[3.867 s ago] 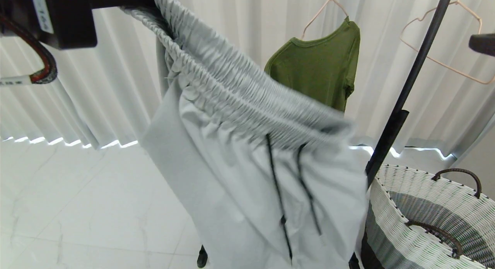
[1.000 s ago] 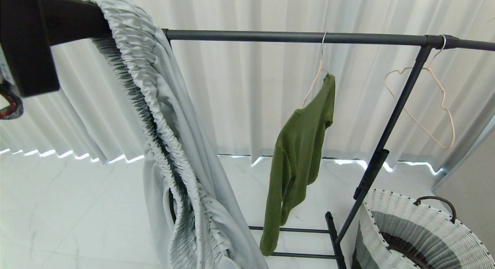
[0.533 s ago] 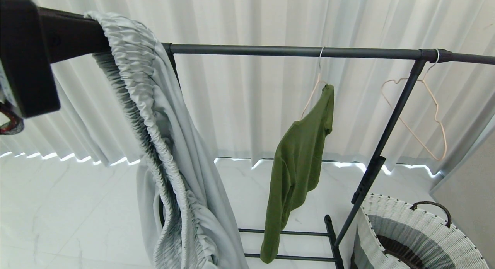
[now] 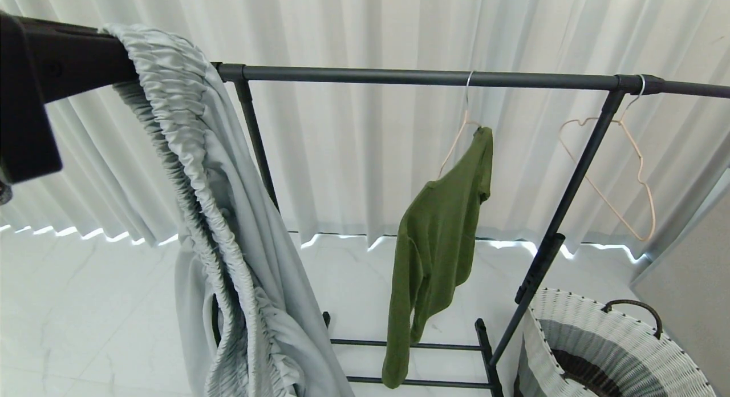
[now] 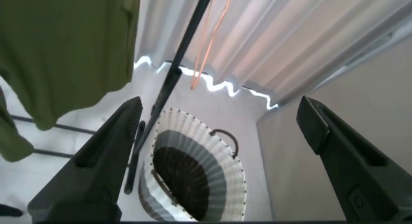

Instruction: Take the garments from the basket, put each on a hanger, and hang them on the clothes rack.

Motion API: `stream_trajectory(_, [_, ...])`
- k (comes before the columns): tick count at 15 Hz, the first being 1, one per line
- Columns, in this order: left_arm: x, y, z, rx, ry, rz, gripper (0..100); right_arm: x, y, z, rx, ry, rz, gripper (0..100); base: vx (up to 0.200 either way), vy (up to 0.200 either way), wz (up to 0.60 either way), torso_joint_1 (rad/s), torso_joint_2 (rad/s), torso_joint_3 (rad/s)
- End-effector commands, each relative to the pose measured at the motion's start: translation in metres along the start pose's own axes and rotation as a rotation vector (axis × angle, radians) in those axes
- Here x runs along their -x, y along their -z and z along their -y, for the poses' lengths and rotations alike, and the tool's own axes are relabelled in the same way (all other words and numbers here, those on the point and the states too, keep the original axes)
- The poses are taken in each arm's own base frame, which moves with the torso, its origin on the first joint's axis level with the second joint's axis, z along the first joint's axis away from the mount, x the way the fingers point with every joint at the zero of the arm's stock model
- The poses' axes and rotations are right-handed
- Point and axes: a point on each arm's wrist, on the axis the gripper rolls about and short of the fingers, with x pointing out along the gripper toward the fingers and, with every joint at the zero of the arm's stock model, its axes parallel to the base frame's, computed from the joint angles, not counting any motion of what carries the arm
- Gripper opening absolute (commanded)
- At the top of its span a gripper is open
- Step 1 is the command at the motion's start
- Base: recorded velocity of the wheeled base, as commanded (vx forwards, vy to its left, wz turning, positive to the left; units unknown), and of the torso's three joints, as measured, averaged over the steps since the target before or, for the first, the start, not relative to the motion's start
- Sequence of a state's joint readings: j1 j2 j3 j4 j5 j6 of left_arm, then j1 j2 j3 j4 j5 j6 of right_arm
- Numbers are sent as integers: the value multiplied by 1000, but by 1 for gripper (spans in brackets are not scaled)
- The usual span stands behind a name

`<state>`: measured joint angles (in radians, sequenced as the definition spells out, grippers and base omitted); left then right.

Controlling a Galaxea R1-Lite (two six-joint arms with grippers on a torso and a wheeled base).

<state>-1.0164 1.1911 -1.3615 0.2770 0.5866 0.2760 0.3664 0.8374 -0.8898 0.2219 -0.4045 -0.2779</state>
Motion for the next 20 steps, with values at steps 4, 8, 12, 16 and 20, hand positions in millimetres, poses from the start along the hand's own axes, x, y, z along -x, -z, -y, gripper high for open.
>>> stream_trajectory(4, [0, 0, 0, -1, 2, -1, 0, 0, 0, 0, 1, 0, -2, 100, 0, -200, 0, 10, 1, -4])
stream_trajectory(8, [0, 0, 0, -1, 3, 0, 0, -3, 0, -1, -4, -17, -5, 100, 0, -50, 0, 1, 1, 1])
stream_trajectory(12, [-1, -1, 0, 6, -1, 12, 0, -7, -1, -4, -29, -54, -7, 100, 0, 0, 0, 0, 0, 0])
stream_trajectory(16, [-1, -1, 0, 5, -2, 11, 0, -12, -2, -6, -36, -57, -20, 100, 150, 0, 0, -4, -3, 4])
stream_trajectory(20, [-1, -1, 0, 5, -2, 11, 0, -14, -2, -7, -35, -57, -27, 100, 200, 0, 0, 5, 2, 6])
